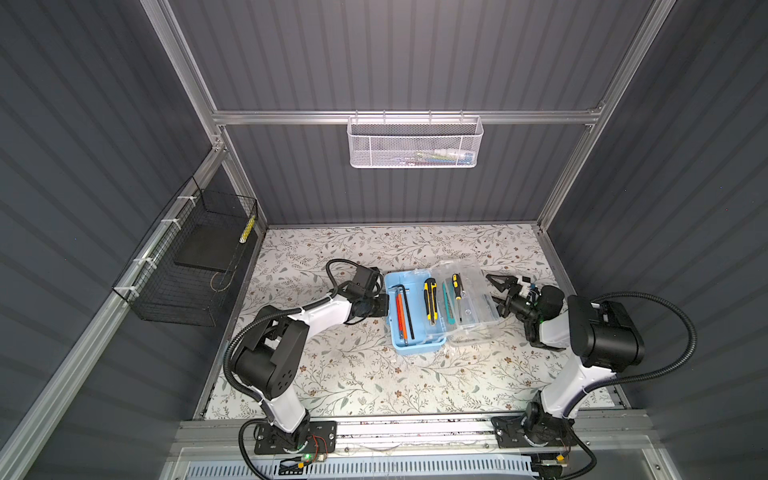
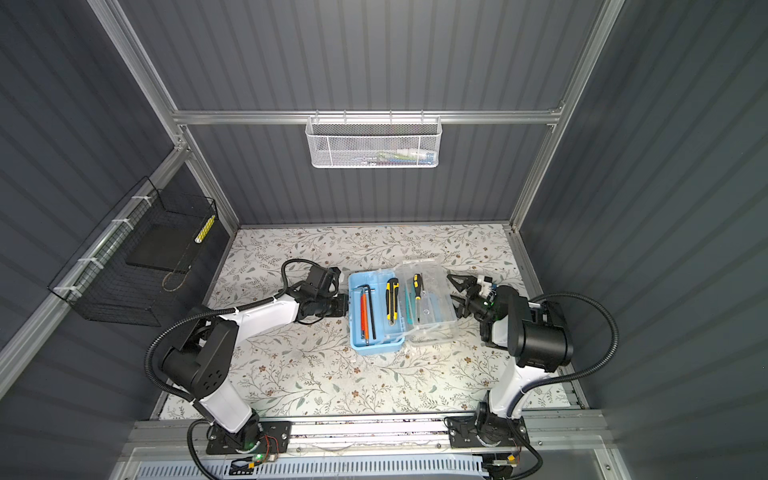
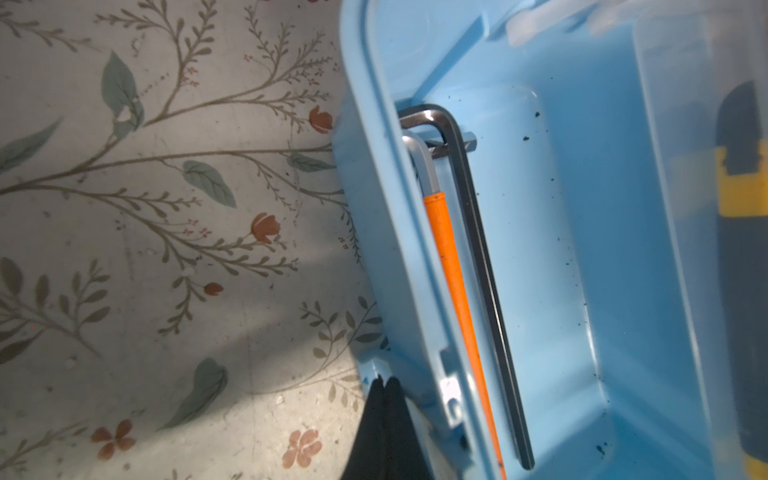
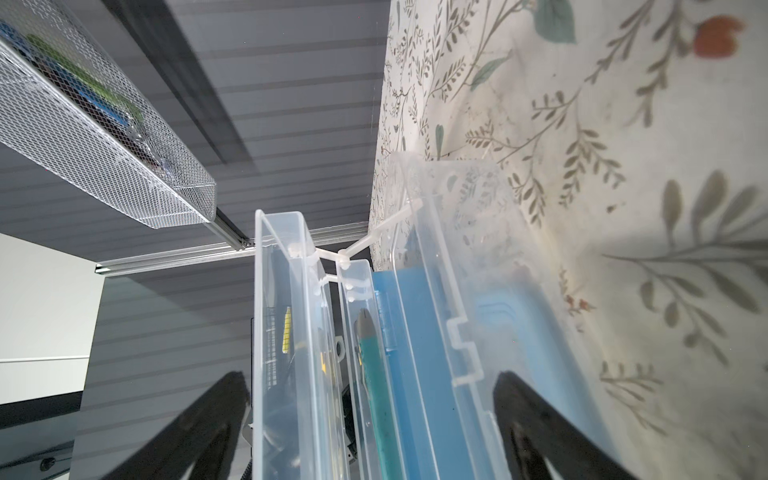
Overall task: Pack the tool kit
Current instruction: 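Push the clear lid down over the box with the right gripper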
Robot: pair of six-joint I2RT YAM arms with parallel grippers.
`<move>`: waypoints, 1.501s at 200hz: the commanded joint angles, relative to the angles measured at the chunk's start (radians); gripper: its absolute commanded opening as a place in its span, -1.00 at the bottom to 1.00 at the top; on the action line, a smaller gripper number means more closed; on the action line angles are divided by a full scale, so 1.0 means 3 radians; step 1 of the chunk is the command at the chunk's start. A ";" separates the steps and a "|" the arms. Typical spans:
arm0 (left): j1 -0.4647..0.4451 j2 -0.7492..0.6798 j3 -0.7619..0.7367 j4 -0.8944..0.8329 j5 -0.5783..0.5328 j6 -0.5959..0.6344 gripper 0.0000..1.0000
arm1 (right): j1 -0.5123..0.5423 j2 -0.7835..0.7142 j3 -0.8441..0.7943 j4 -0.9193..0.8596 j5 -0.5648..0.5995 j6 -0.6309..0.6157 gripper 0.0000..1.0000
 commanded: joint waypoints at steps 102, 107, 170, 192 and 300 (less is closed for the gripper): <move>-0.0065 0.0022 0.0036 0.0241 0.0266 -0.0013 -1.00 | 0.0381 -0.1476 0.0379 -0.2972 0.0046 -0.1288 0.90; -0.0065 0.0022 0.0035 0.0245 0.0269 -0.0013 -1.00 | 0.0381 -0.1476 0.0364 -0.2958 0.0052 -0.1279 0.90; -0.0070 0.0015 0.0041 0.0311 0.0297 -0.0049 -1.00 | 0.0620 -0.1539 0.0549 -0.3136 0.0177 -0.1305 0.90; -0.0075 0.0013 0.0036 0.0327 0.0306 -0.0064 -1.00 | 0.0723 -0.1612 0.0660 -0.3305 0.0266 -0.1355 0.90; -0.0083 -0.0187 -0.0081 0.0341 0.0273 -0.0057 -1.00 | 0.1381 -0.1740 0.1242 -0.4229 0.0848 -0.1750 0.90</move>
